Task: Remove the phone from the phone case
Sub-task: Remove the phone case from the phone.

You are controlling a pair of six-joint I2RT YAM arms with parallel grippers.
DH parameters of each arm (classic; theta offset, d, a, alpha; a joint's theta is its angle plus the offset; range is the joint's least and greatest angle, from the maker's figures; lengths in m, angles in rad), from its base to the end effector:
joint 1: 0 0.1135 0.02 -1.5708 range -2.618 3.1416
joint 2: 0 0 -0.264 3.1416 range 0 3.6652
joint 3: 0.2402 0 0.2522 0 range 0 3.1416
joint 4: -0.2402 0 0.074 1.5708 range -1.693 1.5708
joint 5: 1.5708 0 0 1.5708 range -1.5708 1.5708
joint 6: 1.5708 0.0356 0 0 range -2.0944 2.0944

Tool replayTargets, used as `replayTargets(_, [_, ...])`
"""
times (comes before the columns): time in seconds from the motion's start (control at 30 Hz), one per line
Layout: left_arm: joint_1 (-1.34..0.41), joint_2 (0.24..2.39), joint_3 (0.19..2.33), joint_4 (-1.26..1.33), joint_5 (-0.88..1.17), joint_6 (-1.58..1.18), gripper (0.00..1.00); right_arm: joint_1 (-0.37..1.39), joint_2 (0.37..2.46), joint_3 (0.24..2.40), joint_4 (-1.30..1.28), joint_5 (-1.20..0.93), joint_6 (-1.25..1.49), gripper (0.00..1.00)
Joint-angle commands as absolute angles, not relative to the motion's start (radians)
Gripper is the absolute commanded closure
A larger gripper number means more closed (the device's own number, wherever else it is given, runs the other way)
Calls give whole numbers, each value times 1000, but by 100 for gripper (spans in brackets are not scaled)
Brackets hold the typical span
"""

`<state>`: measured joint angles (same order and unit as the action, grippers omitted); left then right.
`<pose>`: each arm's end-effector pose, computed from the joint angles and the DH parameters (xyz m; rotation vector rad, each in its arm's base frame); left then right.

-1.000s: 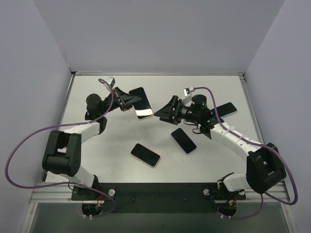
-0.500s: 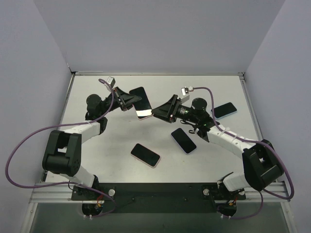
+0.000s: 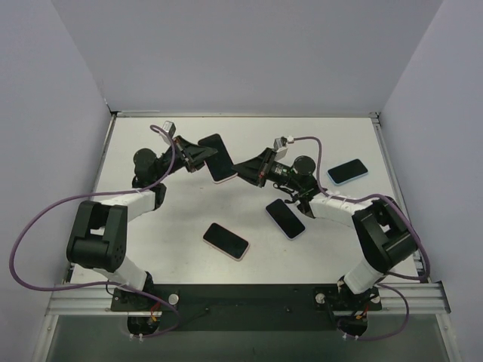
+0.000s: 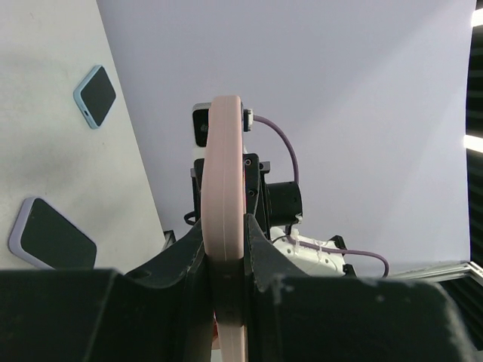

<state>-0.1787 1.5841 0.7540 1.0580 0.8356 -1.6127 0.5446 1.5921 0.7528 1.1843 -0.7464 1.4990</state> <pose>0.3185 -0.0844 0.2593 -0.3653 1.7352 -1.9503 0.2681 0.1907 0.2691 -0.0523 1.6961 2.1013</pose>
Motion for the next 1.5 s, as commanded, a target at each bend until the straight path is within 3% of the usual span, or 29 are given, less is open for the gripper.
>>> replayTargets(0.0, [-190, 1577, 782, 1245, 782, -1612, 100, 563, 1640, 736, 1551, -687, 1702, 100])
replayTargets(0.4, [-201, 1635, 759, 1663, 546, -1672, 100, 564, 1667, 830, 1667, -519, 1979, 100])
replayTargets(0.73, [-216, 1586, 808, 1667, 465, -1586, 100, 569, 1715, 989, 1667, -353, 2161, 100])
replayTargets(1.47, [-307, 1483, 969, 1664, 284, -1652, 100, 574, 1885, 1324, 1669, -209, 2272, 100])
